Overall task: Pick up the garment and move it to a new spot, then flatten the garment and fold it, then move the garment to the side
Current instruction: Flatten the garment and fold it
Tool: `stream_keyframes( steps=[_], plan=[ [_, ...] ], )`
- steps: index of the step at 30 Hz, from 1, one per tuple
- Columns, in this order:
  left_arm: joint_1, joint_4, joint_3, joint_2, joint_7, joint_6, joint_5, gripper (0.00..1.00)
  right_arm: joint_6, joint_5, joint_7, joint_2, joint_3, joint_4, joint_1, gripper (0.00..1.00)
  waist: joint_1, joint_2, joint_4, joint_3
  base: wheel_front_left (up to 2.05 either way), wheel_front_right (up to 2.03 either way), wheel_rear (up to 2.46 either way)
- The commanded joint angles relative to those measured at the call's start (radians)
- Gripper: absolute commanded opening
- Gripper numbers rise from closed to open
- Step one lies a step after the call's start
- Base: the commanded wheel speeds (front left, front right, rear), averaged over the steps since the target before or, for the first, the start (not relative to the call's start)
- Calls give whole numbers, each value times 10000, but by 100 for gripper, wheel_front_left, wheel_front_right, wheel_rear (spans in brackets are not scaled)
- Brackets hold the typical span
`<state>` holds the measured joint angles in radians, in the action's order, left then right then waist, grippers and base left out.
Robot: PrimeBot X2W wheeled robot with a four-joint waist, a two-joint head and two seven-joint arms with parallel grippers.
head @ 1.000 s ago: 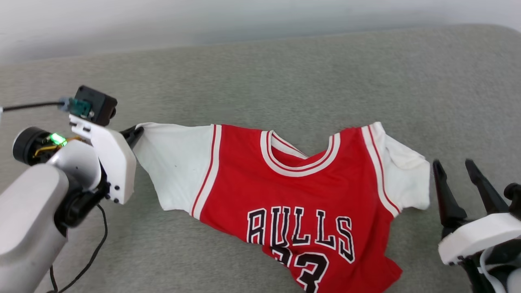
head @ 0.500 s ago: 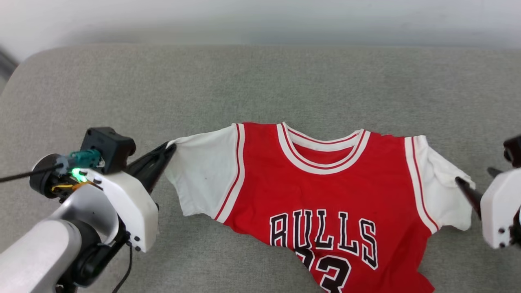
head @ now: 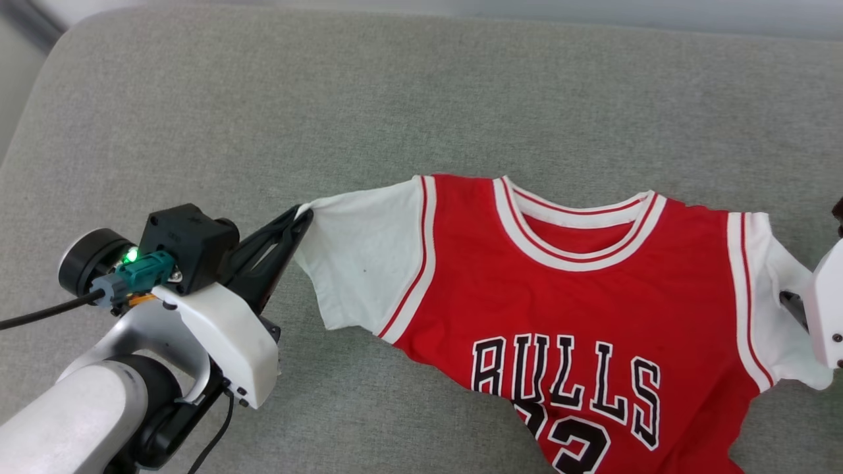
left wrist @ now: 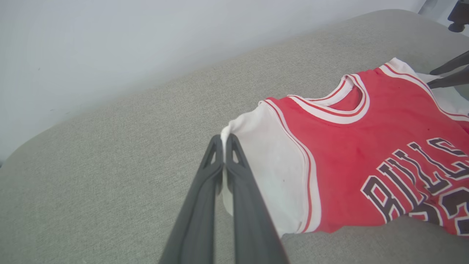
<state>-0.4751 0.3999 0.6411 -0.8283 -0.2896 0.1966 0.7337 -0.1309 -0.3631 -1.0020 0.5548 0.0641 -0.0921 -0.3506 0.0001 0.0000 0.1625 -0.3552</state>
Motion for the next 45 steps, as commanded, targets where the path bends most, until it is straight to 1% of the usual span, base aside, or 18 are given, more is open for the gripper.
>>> stream_keyframes(
  steps=[1,6,7,8,9,12,16,20,23,28,32,38,39,45],
  plan=[
    [-117,22,-17,64,57,23,-77,0,3,-58,26,-34,92,-209,-109,100,-1,0,139,-155,0,0,0],
    [-259,-41,65,132,127,-47,-189,0,-3,-303,127,-238,722,-1098,114,100,-1,0,230,-259,0,0,0],
    [-257,-68,82,140,121,-63,-197,0,-11,-370,153,-263,831,-1219,146,46,-1,0,235,-252,0,0,0],
    [-260,-92,90,143,131,-69,-207,0,-11,-394,226,-274,895,-1318,167,9,-1,0,228,-241,0,0,0],
    [-256,-127,72,158,149,-48,-204,0,-11,-405,289,-262,961,-1394,167,0,-1,0,211,-217,0,0,0],
    [-168,-278,0,143,207,62,-158,0,8,-345,664,-106,819,-1527,-14,0,-1,0,117,-34,0,0,0],
    [-20,-410,-102,-27,306,168,-210,0,9,-537,1226,45,579,-1344,-471,0,-1,0,-124,385,0,0,0],
    [183,-451,-367,-123,527,370,-49,0,5,-979,1385,114,338,-1034,-683,0,-1,0,-434,951,0,0,0],
    [333,-411,-631,-315,720,542,11,0,6,-1230,1533,347,229,-598,-792,0,-1,0,-701,1373,0,0,0],
    [538,-146,-1209,-694,1044,830,133,0,5,-1845,1709,459,-92,313,-1098,0,-1,0,-1120,1996,0,0,0],
    [599,164,-1835,-1163,1226,1132,239,0,5,-2031,1784,730,-87,1107,-1631,0,-1,0,-1448,2371,0,0,0],
    [400,493,-2850,-1801,1517,1485,323,0,5,-2288,2446,516,-338,1965,-2633,0,-1,0,-1774,2776,0,0,0],
    [400,493,-2850,-1801,1517,1485,323,0,5,-2288,2446,516,-338,1965,-2633,0,-1,0,-1774,2776,0,0,0],
    [49,728,-3819,-2290,1937,1689,246,0,5,-2483,3094,318,-608,2452,-3394,0,-1,0,-1929,2963,0,0,0]
  ],
)
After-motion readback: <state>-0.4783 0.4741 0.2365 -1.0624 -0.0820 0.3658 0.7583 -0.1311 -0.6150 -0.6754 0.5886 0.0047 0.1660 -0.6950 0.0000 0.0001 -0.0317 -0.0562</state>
